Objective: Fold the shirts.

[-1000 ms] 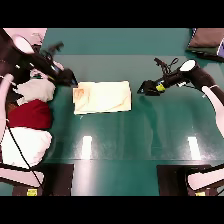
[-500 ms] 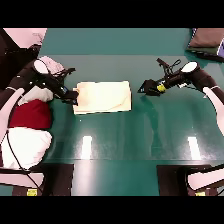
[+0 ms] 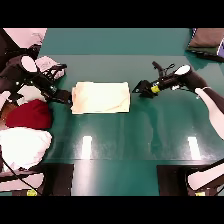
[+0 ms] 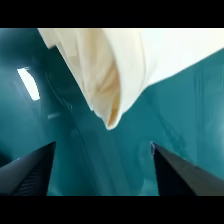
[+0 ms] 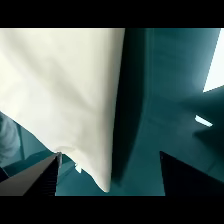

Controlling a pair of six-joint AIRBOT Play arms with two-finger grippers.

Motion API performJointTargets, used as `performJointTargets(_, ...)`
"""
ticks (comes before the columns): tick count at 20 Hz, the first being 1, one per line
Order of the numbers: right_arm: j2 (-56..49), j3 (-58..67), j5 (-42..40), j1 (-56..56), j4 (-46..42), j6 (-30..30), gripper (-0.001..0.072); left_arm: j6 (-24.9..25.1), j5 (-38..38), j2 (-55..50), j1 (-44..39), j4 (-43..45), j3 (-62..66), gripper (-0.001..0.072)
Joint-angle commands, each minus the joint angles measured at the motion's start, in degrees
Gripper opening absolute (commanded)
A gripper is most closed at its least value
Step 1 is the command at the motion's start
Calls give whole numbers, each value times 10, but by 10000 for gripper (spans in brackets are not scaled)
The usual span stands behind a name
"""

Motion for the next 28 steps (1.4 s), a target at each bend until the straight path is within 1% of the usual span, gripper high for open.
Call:
performJointTargets(1,-47,2,-17,42,60,-9,697,-9,51,21,0,-22,2,710)
performJointTargets(4,-95,56,-32,86,66,-9,696,-9,64,29,-1,-38,2,709)
performJointTargets(5,-109,79,-34,98,66,-9,683,-9,62,29,-1,-42,2,710)
performJointTargets(6,-124,103,-37,108,65,-9,573,-9,61,29,-1,-45,2,709)
performJointTargets(7,-136,124,-37,114,65,-9,414,-9,62,29,-1,-50,2,709)
performJointTargets(8,-145,143,-39,116,62,-9,182,-9,62,29,-1,-56,2,638)
performJointTargets(9,-146,152,-42,118,61,-12,16,-5,61,29,-1,-66,2,355)
performJointTargets(10,-144,158,-44,114,60,-14,12,8,60,29,-1,-86,2,130)
performJointTargets(11,-136,156,-48,106,60,-13,12,21,61,29,-1,-110,2,16)
performJointTargets(14,-69,102,-69,60,55,-13,11,26,71,29,-1,-170,2,19)
performJointTargets(16,5,37,-84,7,11,-11,11,26,81,29,-1,-184,2,20)
performJointTargets(18,88,-37,-89,-64,-38,7,11,26,91,29,-1,-186,2,20)
performJointTargets(20,169,-110,-90,-156,-75,32,11,25,108,29,-1,-187,2,19)
performJointTargets(23,271,-197,-95,-318,-106,33,11,25,132,29,-1,-214,2,19)
performJointTargets(28,367,-286,-134,-566,-119,34,11,21,158,29,-1,-237,2,19)
